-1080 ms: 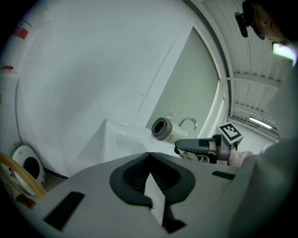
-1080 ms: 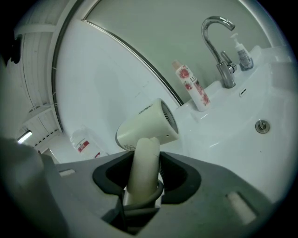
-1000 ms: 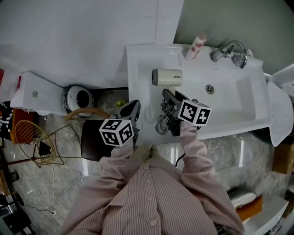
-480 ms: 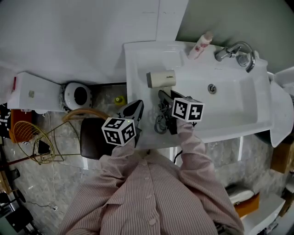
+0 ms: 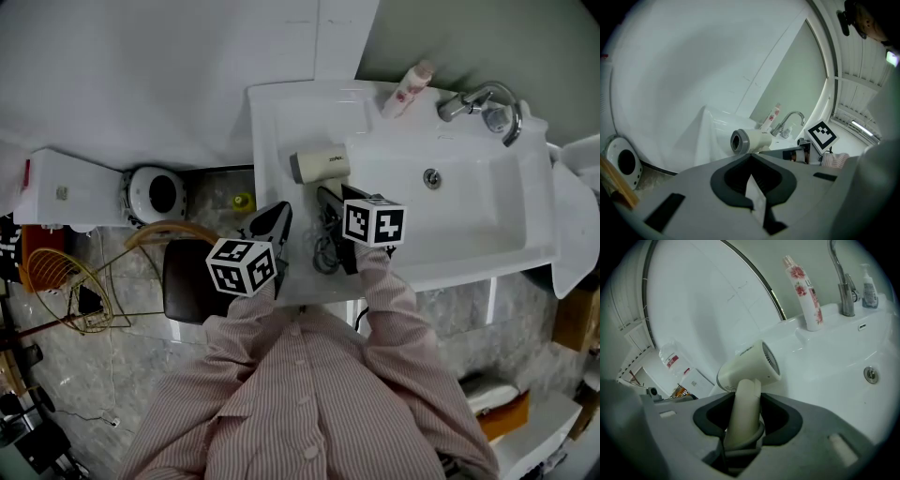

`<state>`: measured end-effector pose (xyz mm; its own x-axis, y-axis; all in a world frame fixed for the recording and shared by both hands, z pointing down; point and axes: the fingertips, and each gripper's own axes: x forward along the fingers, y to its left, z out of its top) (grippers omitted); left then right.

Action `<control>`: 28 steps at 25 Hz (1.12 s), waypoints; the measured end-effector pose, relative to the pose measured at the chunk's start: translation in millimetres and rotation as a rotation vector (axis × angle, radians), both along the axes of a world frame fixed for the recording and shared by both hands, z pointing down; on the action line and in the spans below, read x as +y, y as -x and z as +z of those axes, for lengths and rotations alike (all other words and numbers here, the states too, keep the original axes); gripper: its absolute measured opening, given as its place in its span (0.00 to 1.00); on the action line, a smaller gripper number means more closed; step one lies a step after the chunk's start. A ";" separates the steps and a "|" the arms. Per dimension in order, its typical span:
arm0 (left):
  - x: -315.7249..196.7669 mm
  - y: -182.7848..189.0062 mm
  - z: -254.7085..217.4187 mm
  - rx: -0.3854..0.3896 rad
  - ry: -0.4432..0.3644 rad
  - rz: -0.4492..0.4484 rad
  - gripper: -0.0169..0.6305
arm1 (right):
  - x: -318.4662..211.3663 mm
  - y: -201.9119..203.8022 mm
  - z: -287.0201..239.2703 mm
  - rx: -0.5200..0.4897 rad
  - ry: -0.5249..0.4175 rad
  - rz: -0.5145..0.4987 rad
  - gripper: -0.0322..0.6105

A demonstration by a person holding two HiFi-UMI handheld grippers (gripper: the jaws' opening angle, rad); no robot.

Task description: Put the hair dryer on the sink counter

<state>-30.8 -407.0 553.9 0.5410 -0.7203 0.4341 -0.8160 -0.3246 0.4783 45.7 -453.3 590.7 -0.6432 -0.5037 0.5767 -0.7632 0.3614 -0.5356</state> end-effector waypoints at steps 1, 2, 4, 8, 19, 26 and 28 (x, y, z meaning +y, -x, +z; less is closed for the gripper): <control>0.7 -0.1 0.2 -0.001 0.000 -0.001 0.02 | 1.2 0.5 1.9 0.000 0.005 -0.002 0.32; 1.4 -0.2 0.2 -0.001 0.000 -0.002 0.02 | 2.4 0.7 3.7 0.003 0.009 -0.003 0.32; 2.4 -0.4 -0.1 -0.001 -0.001 -0.003 0.02 | 4.3 -0.4 4.2 0.015 0.016 0.003 0.32; 2.7 0.2 -1.5 -0.003 -0.006 -0.005 0.02 | 6.0 -1.2 7.4 0.020 0.027 0.007 0.32; 2.9 4.8 -5.4 -0.002 -0.015 -0.015 0.02 | 8.0 1.5 21.1 0.018 0.096 0.020 0.32; 2.8 5.6 -5.8 0.006 -0.019 -0.013 0.02 | 7.8 1.3 20.6 0.074 0.081 0.011 0.33; 2.4 6.3 -7.0 0.012 -0.021 -0.014 0.02 | 6.8 -0.6 19.2 0.092 0.070 0.028 0.35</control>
<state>-37.1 -404.6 546.9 0.5361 -0.7365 0.4124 -0.8146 -0.3233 0.4815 46.3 -446.5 609.9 -0.5722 -0.4776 0.6667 -0.8196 0.3035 -0.4860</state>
